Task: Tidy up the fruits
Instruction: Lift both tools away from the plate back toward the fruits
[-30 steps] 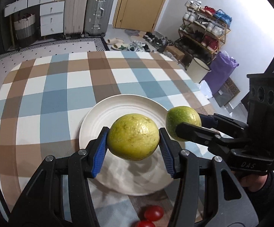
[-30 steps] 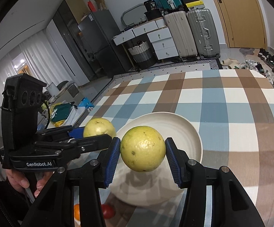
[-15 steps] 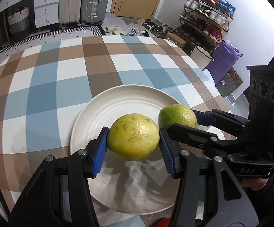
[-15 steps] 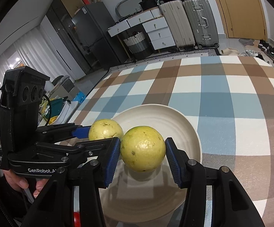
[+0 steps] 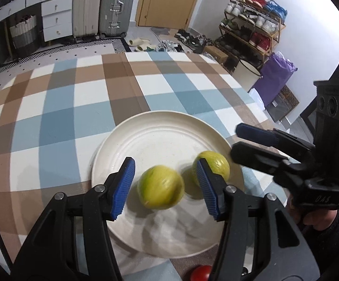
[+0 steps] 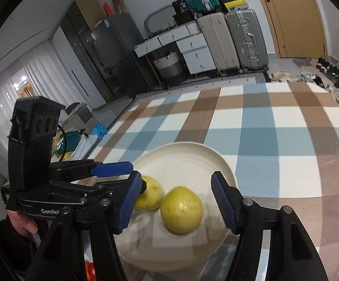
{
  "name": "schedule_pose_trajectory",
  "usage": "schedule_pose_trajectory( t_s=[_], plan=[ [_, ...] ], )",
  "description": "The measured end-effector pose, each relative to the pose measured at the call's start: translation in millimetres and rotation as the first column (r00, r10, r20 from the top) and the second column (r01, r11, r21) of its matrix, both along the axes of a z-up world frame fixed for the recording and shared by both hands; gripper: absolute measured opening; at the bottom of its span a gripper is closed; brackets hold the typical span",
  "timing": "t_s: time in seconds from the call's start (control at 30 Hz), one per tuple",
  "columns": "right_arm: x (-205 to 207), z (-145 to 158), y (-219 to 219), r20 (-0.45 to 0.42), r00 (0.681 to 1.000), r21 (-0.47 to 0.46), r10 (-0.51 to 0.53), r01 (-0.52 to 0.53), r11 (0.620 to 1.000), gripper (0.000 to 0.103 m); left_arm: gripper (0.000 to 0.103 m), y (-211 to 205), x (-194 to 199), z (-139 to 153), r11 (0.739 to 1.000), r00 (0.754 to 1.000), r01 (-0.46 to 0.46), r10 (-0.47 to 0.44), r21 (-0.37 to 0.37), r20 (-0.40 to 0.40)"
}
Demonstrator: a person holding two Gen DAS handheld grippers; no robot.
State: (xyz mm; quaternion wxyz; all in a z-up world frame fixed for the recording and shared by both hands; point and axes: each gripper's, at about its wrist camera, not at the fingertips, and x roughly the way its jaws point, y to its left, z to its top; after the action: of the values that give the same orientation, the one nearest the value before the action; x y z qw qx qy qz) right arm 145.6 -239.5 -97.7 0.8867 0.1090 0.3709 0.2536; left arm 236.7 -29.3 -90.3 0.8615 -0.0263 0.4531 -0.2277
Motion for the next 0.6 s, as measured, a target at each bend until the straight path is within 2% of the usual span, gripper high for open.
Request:
schedule_pose_trajectory(
  t_s=[0.13, 0.27, 0.37, 0.5, 0.6],
  plan=[
    [-14.7, 16.7, -6.5, 0.045, 0.999, 0.005, -0.019, 0.019, 1.000, 0.064, 0.056, 7.4, -14.5, 13.3, 1.000, 0.999, -0.029, 0.029, 0.002, 0.024],
    [-33.6, 31.2, -10.9, 0.075, 0.997, 0.000, -0.032, 0.033, 0.999, 0.066, 0.064, 12.8, -38.3, 26.6, 0.998, 0.997, -0.055, 0.053, 0.026, 0.061],
    [-49.0, 39.3, -11.8, 0.092, 0.995, -0.004, -0.040, 0.041, 0.999, 0.069, 0.065, 17.9, -57.6, 34.0, 0.996, 0.994, -0.075, 0.071, 0.040, 0.086],
    [-67.0, 47.9, -11.2, 0.102, 0.994, -0.003, -0.044, 0.045, 0.999, 0.070, 0.076, 25.9, -81.4, 40.4, 0.992, 0.989, -0.115, 0.110, 0.044, 0.100],
    [-83.3, 55.1, -9.0, 0.126, 0.991, -0.016, -0.038, 0.040, 0.999, 0.080, 0.081, 31.7, -102.0, 45.7, 0.989, 0.984, -0.136, 0.130, 0.048, 0.122]
  ],
)
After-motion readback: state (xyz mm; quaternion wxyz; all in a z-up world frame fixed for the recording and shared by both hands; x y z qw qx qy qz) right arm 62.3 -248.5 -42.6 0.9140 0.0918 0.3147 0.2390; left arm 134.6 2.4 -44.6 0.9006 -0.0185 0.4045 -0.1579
